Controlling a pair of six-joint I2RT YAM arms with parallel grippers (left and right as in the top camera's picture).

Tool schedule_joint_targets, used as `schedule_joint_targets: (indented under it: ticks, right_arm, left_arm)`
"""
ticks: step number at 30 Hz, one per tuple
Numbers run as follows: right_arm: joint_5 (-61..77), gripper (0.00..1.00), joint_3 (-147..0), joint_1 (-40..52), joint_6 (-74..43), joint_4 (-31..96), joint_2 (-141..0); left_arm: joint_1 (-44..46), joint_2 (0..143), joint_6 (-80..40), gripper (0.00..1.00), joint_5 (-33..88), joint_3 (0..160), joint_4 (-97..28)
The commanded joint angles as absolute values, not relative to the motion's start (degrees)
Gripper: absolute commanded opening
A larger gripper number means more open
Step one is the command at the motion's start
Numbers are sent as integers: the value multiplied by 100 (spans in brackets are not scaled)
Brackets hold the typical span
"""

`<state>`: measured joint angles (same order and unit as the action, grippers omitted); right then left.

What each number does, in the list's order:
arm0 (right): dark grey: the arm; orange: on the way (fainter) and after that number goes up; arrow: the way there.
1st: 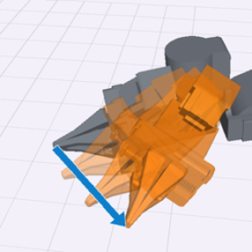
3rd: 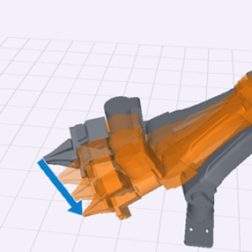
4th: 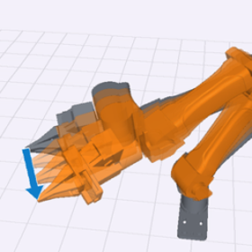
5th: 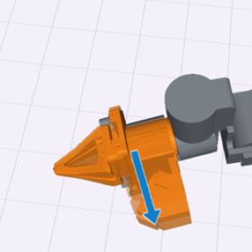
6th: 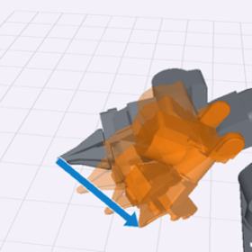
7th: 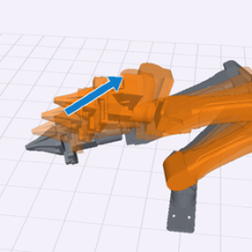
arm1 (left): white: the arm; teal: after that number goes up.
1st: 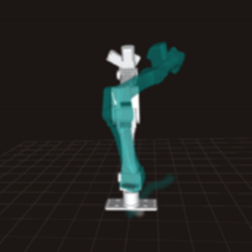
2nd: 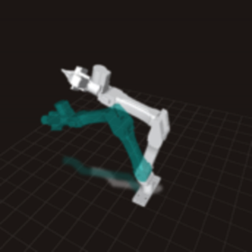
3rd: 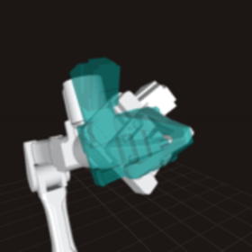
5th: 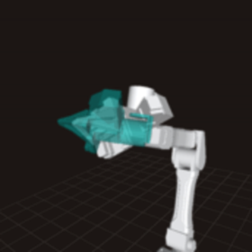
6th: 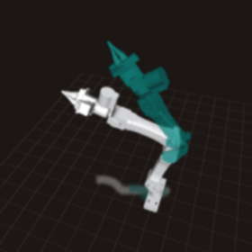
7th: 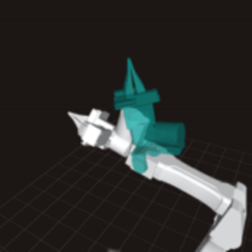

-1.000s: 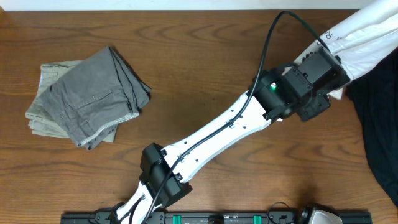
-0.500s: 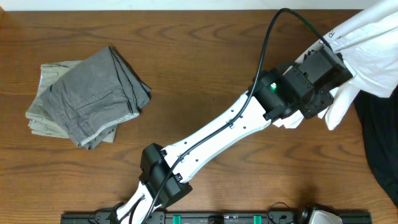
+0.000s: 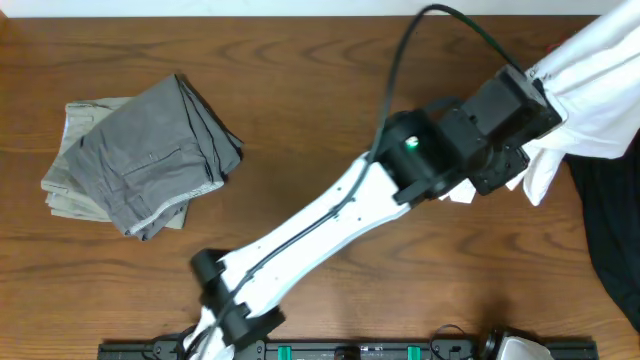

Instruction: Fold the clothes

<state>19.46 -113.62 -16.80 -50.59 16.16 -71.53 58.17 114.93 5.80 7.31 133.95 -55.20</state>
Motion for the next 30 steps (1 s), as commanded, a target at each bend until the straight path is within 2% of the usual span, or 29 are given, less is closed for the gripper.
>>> schedule_joint_targets:
  ticks: [1,5,11,16,19,21,25,30]
  right_arm:
    - [1800,3,-11476,-1612,-4943,1584,-7196]
    - [1802,3,-11478,-1610,-4965,1507,-7201]
    - [1802,2,-11478,-1610,-4965,1481,-7201]
    - [1804,2,-11478,-1610,-4965,1441,-7203]
    - [1831,2,-11478,-1610,-4965,1428,-7201]
    - [1859,2,-11478,-1610,-4965,1431,-7201]
    - [1911,2,-11478,-1605,-4965,1428,-7201]
    - [2014,2,-11478,-1605,-4969,1343,-7201]
  left_arm:
    - [5780,11198,591,6,742,13437,-5564]
    - [5782,11310,569,9,847,13434,-5614]
    - [5854,11688,567,10,2062,13434,-5680]
    - [5986,11950,661,12,2075,13434,-5749]
    - [5983,12149,701,17,2075,13434,-5673]
    - [5981,12265,768,27,2073,13434,-5533]
    - [5981,12427,808,36,1769,13434,-5225]
    - [5981,12586,805,40,1619,13434,-4882]
